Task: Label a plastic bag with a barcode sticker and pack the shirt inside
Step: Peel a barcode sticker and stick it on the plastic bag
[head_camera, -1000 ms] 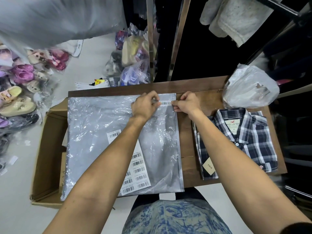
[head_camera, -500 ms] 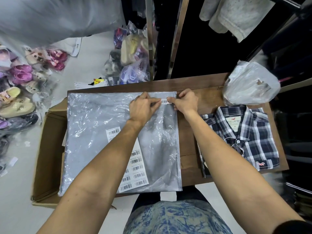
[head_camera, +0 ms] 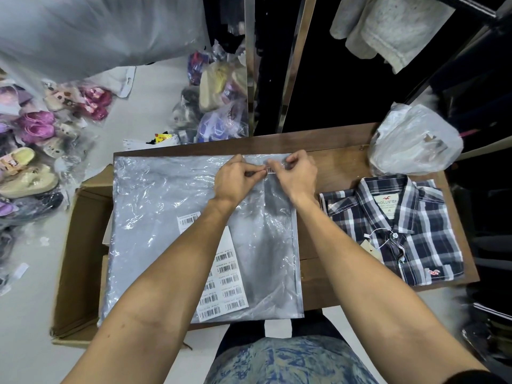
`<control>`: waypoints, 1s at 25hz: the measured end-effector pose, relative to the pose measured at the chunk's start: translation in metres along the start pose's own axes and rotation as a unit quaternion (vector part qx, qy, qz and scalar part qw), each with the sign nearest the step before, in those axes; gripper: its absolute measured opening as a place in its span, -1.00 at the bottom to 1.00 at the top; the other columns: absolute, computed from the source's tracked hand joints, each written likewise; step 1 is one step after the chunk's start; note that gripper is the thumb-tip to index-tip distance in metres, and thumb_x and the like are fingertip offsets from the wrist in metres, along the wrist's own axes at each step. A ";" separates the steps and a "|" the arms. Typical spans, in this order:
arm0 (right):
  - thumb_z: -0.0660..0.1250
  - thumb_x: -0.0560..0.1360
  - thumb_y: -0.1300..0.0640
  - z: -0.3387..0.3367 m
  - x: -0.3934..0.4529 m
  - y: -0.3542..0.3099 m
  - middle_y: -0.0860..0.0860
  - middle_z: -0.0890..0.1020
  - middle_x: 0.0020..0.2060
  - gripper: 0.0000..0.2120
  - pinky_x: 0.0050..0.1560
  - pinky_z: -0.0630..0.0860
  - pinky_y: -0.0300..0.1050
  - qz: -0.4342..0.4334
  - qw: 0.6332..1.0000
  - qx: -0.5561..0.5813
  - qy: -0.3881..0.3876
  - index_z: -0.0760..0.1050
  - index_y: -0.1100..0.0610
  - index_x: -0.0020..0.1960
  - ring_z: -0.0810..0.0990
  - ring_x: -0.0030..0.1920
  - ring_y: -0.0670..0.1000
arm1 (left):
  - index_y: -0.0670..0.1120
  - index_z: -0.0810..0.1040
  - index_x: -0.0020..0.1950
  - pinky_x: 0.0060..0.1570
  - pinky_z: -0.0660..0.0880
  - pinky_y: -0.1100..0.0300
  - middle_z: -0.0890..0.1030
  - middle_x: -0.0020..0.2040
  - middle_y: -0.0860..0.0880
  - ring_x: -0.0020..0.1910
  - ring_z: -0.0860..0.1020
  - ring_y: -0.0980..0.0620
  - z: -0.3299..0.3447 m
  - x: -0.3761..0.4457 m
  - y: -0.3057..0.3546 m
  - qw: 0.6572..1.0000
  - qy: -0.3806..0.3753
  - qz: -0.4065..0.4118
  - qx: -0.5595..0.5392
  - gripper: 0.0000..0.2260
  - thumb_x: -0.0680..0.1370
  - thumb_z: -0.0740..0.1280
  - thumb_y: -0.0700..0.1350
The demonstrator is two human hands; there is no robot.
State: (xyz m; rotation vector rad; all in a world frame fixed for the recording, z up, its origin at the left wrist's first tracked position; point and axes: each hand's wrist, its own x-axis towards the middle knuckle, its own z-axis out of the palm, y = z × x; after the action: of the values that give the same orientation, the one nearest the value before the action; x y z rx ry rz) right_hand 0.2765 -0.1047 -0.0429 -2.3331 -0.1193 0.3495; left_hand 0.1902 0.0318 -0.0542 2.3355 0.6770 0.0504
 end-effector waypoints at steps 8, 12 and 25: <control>0.62 0.36 0.00 -0.011 0.009 0.005 -0.04 0.58 -0.26 -0.61 -0.11 0.51 -0.13 0.035 0.999 0.029 -0.011 0.47 0.10 -0.03 0.58 -0.20 -0.01 | 0.22 0.71 0.12 -0.19 0.34 0.22 0.45 -0.17 0.11 -0.14 0.46 0.16 -0.002 0.002 -0.002 1.000 -0.002 0.005 0.017 -0.76 0.50 0.43 0.23; 0.58 0.41 0.12 -0.019 0.008 0.011 -0.04 0.60 -0.28 -0.70 -0.09 0.52 -0.14 0.031 0.998 0.048 0.009 0.46 0.08 -0.05 0.59 -0.20 -0.02 | 0.21 0.71 0.12 -0.19 0.34 0.20 0.42 -0.20 0.12 -0.14 0.45 0.15 -0.003 0.003 -0.002 1.000 -0.012 0.001 0.019 -0.75 0.50 0.42 0.23; 0.68 0.24 0.01 -0.010 0.001 0.009 0.08 0.58 -0.04 -0.47 -0.10 0.47 -0.10 0.028 0.999 0.028 -0.016 0.39 0.08 -0.02 0.57 -0.06 0.10 | 0.22 0.72 0.10 -0.14 0.45 0.19 0.50 -0.15 0.10 -0.09 0.56 0.10 0.000 0.000 -0.002 1.000 0.004 -0.005 0.005 -0.77 0.49 0.44 0.23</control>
State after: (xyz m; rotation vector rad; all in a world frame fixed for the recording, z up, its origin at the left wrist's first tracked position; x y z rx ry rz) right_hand 0.2803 -0.1175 -0.0432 -2.2801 -0.0595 0.4140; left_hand 0.1892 0.0327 -0.0554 2.3422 0.6956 0.0528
